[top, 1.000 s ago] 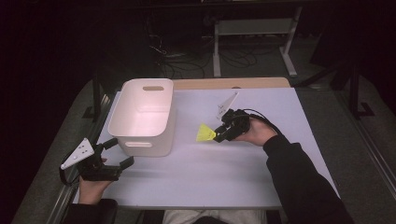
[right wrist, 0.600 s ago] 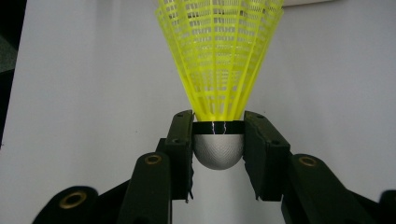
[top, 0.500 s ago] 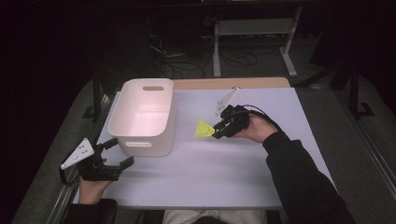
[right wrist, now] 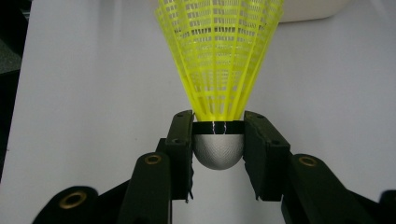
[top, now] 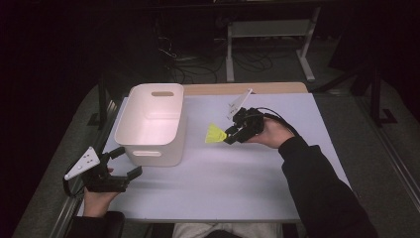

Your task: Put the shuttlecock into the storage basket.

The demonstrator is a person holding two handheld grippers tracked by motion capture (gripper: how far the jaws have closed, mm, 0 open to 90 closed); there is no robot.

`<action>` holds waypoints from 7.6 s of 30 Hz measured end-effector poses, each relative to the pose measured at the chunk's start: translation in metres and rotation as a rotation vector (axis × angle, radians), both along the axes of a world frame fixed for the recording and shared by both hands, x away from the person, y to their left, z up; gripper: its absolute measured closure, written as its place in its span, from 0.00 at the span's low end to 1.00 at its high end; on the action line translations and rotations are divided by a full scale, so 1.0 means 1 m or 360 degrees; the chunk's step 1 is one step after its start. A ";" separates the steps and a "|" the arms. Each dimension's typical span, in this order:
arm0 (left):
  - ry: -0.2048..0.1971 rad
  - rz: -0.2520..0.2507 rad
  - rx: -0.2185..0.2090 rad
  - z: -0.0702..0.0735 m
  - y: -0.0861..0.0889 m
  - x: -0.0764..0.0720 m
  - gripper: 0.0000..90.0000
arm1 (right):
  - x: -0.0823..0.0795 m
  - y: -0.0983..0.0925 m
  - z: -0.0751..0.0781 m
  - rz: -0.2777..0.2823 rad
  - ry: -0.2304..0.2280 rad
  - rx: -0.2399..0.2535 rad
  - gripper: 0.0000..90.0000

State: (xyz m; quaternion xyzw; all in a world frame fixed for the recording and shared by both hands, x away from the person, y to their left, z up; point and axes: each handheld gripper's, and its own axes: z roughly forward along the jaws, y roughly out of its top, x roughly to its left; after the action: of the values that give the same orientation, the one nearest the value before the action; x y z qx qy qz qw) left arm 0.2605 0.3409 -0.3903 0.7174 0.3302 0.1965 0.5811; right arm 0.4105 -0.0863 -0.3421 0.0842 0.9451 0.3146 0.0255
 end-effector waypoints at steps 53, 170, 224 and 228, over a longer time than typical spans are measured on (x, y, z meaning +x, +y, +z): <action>-0.0006 0.0002 -0.0002 0.000 0.000 0.000 0.00 | 0.005 0.024 0.050 0.0044 -0.0115 0.0034 0.70; -0.0012 0.0006 -0.0011 0.001 0.002 -0.001 0.00 | 0.020 0.150 0.070 0.0303 -0.0104 0.0084 0.70; -0.0016 -0.0004 -0.0027 0.001 0.003 -0.002 0.00 | 0.031 0.169 0.046 0.0149 -0.0029 0.0073 0.21; -0.0016 -0.0003 -0.0025 0.001 0.003 -0.002 0.00 | 0.028 0.163 0.050 0.0121 -0.0056 0.0114 0.14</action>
State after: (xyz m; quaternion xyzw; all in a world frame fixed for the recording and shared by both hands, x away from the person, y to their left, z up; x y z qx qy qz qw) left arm 0.2584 0.3435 -0.3895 0.7121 0.3282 0.1968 0.5887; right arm 0.4389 0.0768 -0.2918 0.0436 0.9352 0.3504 0.0271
